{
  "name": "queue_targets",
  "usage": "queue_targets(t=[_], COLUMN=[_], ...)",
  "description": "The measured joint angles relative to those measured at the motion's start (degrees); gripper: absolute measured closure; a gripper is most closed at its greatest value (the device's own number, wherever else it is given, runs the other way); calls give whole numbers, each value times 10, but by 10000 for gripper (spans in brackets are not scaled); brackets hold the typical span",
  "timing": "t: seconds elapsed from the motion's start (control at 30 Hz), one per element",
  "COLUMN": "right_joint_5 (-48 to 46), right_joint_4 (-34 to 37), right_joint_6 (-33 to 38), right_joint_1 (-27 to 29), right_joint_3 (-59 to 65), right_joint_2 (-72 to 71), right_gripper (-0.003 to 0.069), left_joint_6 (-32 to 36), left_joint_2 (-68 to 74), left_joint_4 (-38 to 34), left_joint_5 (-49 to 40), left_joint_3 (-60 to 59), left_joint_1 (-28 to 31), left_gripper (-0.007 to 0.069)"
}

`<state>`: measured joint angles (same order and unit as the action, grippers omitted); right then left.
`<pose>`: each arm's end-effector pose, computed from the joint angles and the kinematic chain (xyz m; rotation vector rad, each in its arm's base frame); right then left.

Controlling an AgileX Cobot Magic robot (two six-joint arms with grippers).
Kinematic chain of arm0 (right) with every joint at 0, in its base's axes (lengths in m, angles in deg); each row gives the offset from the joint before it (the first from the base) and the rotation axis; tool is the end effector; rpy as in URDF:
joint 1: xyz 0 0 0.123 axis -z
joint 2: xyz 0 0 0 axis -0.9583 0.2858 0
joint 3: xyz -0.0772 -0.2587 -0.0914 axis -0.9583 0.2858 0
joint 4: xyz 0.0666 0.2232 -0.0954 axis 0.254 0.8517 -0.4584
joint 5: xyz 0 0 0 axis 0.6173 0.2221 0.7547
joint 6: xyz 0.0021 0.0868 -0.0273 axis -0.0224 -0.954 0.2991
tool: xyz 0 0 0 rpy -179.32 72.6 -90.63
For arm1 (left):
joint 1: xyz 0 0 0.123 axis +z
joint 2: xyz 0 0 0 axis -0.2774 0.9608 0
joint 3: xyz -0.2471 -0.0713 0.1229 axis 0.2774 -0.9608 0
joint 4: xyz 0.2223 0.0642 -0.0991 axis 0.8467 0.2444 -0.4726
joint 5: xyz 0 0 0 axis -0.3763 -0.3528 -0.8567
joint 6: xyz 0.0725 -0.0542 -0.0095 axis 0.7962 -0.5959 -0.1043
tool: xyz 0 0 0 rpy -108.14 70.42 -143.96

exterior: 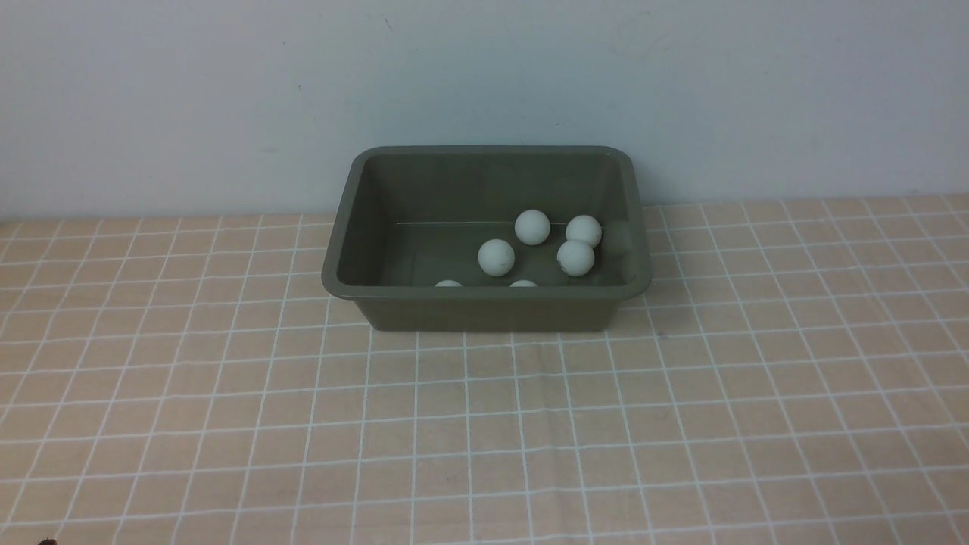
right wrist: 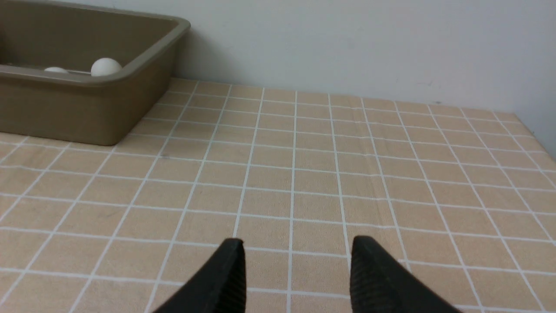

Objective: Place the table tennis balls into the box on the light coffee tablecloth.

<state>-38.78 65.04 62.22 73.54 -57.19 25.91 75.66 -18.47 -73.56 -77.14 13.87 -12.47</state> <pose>0.0526 0.0039 0.1708 -0.0891 1.8726 -0.0049 0.0518 0.0051 0.1696 -0.0704 1.8889 0.0635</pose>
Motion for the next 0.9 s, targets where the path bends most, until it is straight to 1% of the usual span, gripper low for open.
queue_targets(t=[0.9], right_joint_5=[-8], right_joint_4=[-2], right_joint_6=[0], right_joint_1=[0], right_joint_3=[-1], right_joint_2=[0], right_gripper=[344], left_joint_6=[0], left_joint_2=[0], left_joint_4=[0], left_joint_5=[0], left_joint_3=[0], left_joint_1=[0], left_gripper=[272])
